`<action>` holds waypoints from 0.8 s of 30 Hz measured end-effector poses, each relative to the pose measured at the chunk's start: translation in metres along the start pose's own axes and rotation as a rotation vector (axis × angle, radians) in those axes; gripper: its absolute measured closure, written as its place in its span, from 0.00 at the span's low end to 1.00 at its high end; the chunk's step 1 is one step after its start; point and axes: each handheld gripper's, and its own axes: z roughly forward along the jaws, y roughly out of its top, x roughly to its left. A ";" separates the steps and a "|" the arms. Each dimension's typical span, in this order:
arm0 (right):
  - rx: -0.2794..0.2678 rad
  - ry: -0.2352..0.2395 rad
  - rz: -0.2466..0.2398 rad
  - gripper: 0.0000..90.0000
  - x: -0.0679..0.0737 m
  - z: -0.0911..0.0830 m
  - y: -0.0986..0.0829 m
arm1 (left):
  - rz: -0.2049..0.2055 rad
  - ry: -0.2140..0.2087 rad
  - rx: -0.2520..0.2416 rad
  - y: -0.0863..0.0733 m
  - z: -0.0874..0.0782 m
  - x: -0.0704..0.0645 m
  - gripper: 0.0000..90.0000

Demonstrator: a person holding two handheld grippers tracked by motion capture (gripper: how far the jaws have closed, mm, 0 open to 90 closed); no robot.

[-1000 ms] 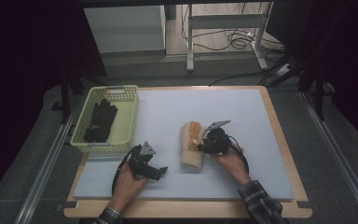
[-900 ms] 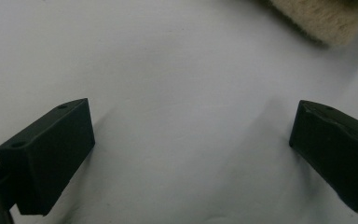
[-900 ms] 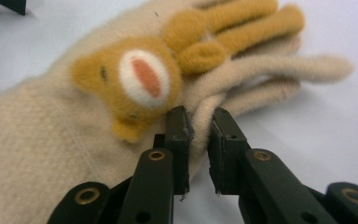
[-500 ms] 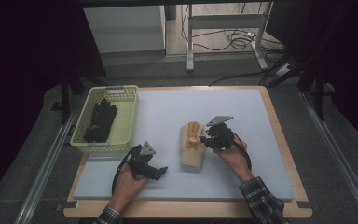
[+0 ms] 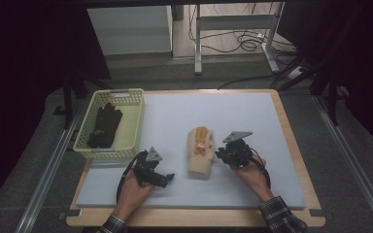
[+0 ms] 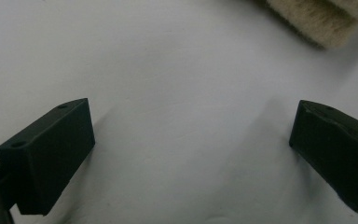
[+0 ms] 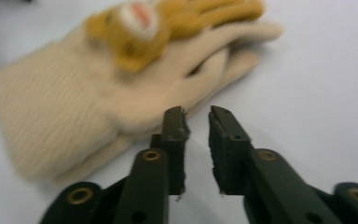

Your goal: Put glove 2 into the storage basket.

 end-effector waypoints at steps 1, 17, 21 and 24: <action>0.000 0.000 0.000 0.85 0.000 0.000 0.000 | 0.000 0.000 0.000 0.000 0.000 0.000 0.00; -0.002 0.106 -0.046 0.95 0.032 0.021 -0.012 | -0.013 0.007 0.005 -0.012 -0.012 0.005 0.01; -0.004 0.117 -0.069 0.94 0.041 0.028 -0.006 | -0.013 0.007 0.008 -0.012 -0.012 0.005 0.01; -0.007 0.126 -0.081 0.94 0.046 0.035 0.000 | -0.015 0.007 0.007 -0.012 -0.012 0.005 0.01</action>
